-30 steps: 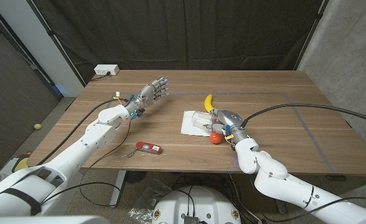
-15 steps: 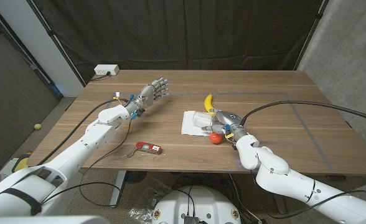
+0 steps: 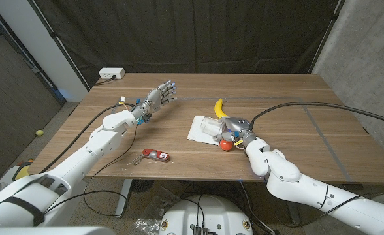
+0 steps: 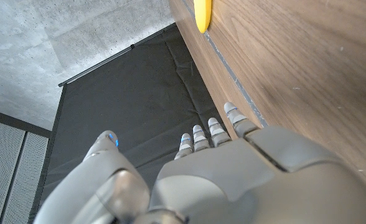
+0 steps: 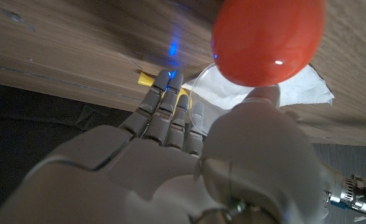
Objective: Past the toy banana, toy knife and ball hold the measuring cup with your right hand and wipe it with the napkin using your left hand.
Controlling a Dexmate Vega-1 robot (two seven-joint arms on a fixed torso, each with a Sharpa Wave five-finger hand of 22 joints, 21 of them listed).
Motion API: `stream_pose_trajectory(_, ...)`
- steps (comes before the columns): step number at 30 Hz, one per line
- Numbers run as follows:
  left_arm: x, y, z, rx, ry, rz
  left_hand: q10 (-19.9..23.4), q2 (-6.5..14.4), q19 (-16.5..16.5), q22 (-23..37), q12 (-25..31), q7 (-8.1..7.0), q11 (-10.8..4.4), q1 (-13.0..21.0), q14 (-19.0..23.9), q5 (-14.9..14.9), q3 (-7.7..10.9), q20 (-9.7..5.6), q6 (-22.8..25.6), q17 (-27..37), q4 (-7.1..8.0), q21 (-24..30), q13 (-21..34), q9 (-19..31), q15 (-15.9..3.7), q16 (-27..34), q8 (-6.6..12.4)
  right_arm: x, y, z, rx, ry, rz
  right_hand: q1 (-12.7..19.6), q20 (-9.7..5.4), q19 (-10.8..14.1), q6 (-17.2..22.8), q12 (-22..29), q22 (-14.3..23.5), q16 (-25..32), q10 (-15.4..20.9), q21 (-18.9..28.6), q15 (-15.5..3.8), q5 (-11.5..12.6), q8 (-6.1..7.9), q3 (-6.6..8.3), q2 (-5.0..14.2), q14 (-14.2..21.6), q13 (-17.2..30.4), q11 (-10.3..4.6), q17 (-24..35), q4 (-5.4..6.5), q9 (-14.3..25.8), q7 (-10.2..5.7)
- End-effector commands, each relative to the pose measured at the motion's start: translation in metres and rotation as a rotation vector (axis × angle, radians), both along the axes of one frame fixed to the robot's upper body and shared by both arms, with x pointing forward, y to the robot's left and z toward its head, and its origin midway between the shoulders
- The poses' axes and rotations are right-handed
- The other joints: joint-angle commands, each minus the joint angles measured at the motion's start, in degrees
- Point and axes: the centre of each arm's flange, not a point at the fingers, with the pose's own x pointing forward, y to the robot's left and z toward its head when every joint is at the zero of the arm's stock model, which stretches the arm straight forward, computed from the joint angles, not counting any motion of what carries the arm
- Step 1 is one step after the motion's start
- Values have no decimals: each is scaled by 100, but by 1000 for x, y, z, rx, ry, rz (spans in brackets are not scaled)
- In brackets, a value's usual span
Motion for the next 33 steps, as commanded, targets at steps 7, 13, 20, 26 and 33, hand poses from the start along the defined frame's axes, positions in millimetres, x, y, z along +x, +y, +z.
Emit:
stream_pose_trajectory(7, 4, -1, 1, 3, 6, -5, -14, 15, -14, 22, 1, -14, 8, -60, 25, 28, -46, 52, -16, 18, 7, 34, 10, 9, -21, 4, -5, 3, -12, 2, 84, -143, 14, 674, -560, 468, 853, 271, 146, 1293, 1081, 634, -1037, 5, 500, 227, 88, 1110, 219, -249, 1009, -326, 192, -276)
stream_pose_trajectory(13, 6, -6, 2, 23, 10, -13, -16, 26, -17, 22, 0, -14, -5, -72, 23, 32, -54, 57, -22, 19, 20, 34, 10, 9, -19, 3, -9, -3, -17, 12, 136, -211, 50, 483, -193, 244, 1342, 411, 144, 1361, 1559, 732, -1015, -38, 749, 272, 382, 1245, 310, -258, 1165, -92, 245, -375)
stream_pose_trajectory(20, 8, -14, 4, 75, 16, -20, -55, 42, -33, 22, -15, -33, -17, -71, 14, 39, -63, 68, -104, 17, 29, 28, 10, 8, -30, -2, -40, -14, -20, 30, 110, -291, 63, 209, -44, 122, 1722, 491, 192, 1344, 1902, 847, -1008, -78, 936, 249, 439, 1399, 356, -224, 1193, 133, 259, -389)
stream_pose_trajectory(26, 3, -19, 13, 194, -22, 53, -152, 82, -107, 13, -43, -90, -41, 123, 62, 49, -13, 78, -224, 6, -69, -5, 10, 11, -69, 15, -58, -25, -26, 44, 39, -365, 23, 202, 39, 69, 1880, 524, 254, 1357, 2072, 937, -1010, -78, 1013, 298, 477, 1494, 372, -183, 1217, 168, 258, -400)
stream_pose_trajectory(33, -14, -23, 32, 441, -36, 203, 619, 226, -872, 297, 234, -313, -342, 817, 951, -58, 138, -2, 643, 276, -415, -39, 99, 18, -158, 325, 297, -32, -34, 49, 9, -401, -27, 229, 74, 21, 2032, 547, 320, 1363, 2237, 1041, -1009, -97, 1087, 316, 376, 1579, 387, -243, 1239, 152, 252, -433)
